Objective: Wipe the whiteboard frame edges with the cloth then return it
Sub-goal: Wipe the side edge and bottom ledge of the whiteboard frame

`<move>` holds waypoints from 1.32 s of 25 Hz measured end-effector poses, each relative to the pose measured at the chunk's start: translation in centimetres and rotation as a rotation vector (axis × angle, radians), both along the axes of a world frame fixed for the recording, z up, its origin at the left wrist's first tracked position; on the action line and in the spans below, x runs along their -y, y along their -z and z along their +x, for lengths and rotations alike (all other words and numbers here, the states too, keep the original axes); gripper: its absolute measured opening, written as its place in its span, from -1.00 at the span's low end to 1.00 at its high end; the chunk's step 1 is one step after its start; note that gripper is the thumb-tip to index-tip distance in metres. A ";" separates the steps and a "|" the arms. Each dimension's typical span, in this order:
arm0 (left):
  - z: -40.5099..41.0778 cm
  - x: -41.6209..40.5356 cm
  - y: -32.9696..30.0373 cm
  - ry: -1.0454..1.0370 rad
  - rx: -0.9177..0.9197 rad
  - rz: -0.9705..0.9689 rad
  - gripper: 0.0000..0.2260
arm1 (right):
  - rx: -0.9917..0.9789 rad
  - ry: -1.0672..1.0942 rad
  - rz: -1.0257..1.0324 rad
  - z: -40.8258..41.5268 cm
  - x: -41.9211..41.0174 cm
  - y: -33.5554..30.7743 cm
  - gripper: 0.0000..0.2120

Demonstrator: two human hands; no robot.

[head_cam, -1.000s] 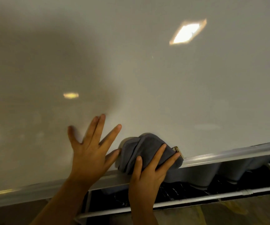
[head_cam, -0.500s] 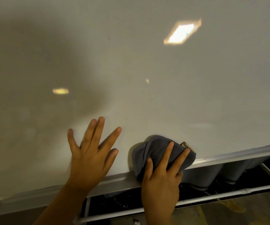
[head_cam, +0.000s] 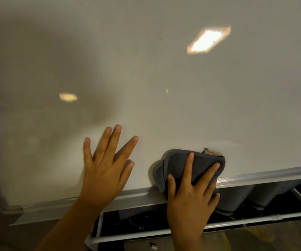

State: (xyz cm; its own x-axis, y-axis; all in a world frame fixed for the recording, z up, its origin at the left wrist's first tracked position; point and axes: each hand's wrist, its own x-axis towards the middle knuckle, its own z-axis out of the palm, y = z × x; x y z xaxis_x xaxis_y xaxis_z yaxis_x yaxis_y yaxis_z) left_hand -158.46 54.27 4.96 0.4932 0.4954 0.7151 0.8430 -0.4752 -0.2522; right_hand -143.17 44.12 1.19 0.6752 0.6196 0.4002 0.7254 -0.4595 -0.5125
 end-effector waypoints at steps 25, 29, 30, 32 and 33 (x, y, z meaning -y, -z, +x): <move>-7.1 -0.2 0.4 -0.150 0.030 -0.082 -0.41 | 0.107 -0.102 0.065 -2.6 -0.5 0.9 -0.31; -8.0 -0.3 0.2 -0.203 0.067 -0.082 -0.35 | 0.103 -0.112 0.062 -3.1 -0.8 0.6 -0.31; -8.1 -0.3 0.2 -0.206 0.075 -0.086 -0.34 | 0.090 -0.115 0.056 -3.7 -0.8 0.5 -0.30; -8.6 -0.4 0.3 -0.195 0.090 -0.103 -0.33 | 0.088 -0.139 0.045 -4.9 -1.0 0.5 -0.30; -9.0 -0.6 0.4 -0.192 0.099 -0.107 -0.32 | 0.092 -0.147 0.049 -5.4 -1.1 0.5 -0.30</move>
